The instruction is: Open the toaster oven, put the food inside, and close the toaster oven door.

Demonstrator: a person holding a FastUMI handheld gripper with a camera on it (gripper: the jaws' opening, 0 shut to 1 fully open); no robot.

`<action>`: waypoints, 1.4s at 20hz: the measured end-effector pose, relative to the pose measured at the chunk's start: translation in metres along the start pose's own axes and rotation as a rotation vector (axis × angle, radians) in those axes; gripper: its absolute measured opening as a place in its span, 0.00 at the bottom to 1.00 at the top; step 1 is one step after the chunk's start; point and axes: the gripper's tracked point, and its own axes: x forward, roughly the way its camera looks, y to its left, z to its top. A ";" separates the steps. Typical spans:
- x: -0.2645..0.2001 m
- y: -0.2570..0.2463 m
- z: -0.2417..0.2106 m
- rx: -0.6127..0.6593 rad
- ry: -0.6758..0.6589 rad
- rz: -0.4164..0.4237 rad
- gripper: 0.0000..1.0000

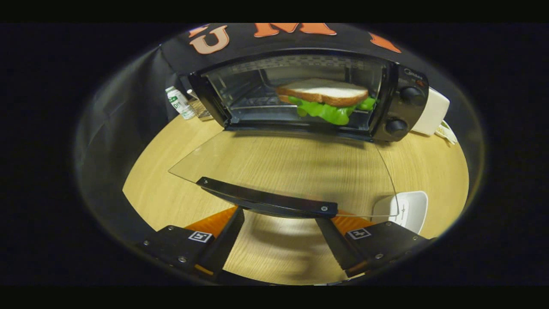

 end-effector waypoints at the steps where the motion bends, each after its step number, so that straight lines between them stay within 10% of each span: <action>1: -0.005 -0.002 0.016 -0.018 -0.036 -0.010 0.98; 15: -0.051 -0.024 0.170 -0.003 -0.337 -0.092 0.98; 28: -0.213 -0.009 0.274 -0.062 -0.906 -0.112 0.99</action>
